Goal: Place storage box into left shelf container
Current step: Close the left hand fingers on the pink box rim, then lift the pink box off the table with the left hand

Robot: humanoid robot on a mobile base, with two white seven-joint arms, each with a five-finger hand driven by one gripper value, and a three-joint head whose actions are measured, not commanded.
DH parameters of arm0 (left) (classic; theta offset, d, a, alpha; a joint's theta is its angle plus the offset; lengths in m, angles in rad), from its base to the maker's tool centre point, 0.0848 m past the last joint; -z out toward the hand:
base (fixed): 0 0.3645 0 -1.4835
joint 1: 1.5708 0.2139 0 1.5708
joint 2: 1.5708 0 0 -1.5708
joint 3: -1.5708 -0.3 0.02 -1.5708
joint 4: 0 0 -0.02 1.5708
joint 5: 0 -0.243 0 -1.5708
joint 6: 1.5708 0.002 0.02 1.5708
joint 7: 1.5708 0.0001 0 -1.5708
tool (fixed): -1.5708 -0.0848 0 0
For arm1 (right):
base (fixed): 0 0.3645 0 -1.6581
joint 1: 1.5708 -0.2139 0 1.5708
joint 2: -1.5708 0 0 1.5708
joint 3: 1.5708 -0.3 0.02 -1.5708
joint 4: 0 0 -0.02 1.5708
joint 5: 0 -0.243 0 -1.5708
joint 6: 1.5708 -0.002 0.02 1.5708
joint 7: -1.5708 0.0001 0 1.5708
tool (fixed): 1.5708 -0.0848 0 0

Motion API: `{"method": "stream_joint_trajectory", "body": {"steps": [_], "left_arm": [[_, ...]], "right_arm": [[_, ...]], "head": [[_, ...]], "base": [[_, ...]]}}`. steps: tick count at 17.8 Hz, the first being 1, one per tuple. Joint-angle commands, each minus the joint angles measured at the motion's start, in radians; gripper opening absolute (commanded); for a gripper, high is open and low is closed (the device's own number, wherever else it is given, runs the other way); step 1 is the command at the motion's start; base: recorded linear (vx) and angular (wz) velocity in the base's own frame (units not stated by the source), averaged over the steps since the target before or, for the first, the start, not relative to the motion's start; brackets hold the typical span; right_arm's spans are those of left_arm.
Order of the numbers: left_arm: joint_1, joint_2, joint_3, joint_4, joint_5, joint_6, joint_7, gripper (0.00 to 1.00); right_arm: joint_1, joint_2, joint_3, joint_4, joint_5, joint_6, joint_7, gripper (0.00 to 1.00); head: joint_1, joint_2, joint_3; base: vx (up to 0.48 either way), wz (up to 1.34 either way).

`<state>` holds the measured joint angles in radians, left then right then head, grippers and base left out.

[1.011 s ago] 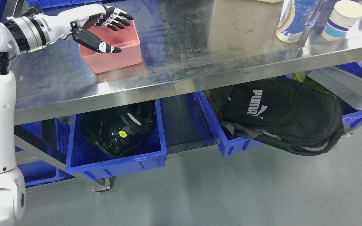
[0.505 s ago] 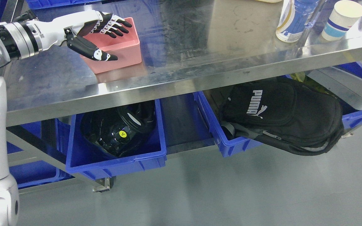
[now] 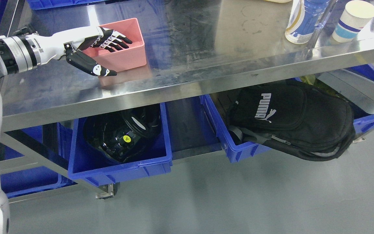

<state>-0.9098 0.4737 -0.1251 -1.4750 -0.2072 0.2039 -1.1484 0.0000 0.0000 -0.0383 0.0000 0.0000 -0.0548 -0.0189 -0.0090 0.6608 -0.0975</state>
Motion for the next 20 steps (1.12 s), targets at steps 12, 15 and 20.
{"method": "stream_joint_trajectory", "body": {"steps": [12,15,20], "left_arm": [[0.012,-0.115,0.033,0.131,-0.018,-0.096,-0.002,0.00],[0.003,-0.168,0.119,0.145,-0.018,-0.118,0.009,0.00],[-0.032,-0.334,0.317,0.136,-0.017,-0.119,0.013,0.00]], "right_arm": [[-0.018,-0.017,0.000,-0.017,0.000,0.000,0.000,0.99],[-0.018,-0.017,0.000,-0.017,0.000,0.000,0.000,0.99],[-0.018,-0.017,0.000,-0.017,0.000,0.000,0.000,0.99]], "head": [[0.0000,0.000,0.000],[0.0000,0.000,0.000],[0.0000,0.000,0.000]], "base": [[0.000,0.00],[0.004,0.03],[-0.003,0.04]]}}
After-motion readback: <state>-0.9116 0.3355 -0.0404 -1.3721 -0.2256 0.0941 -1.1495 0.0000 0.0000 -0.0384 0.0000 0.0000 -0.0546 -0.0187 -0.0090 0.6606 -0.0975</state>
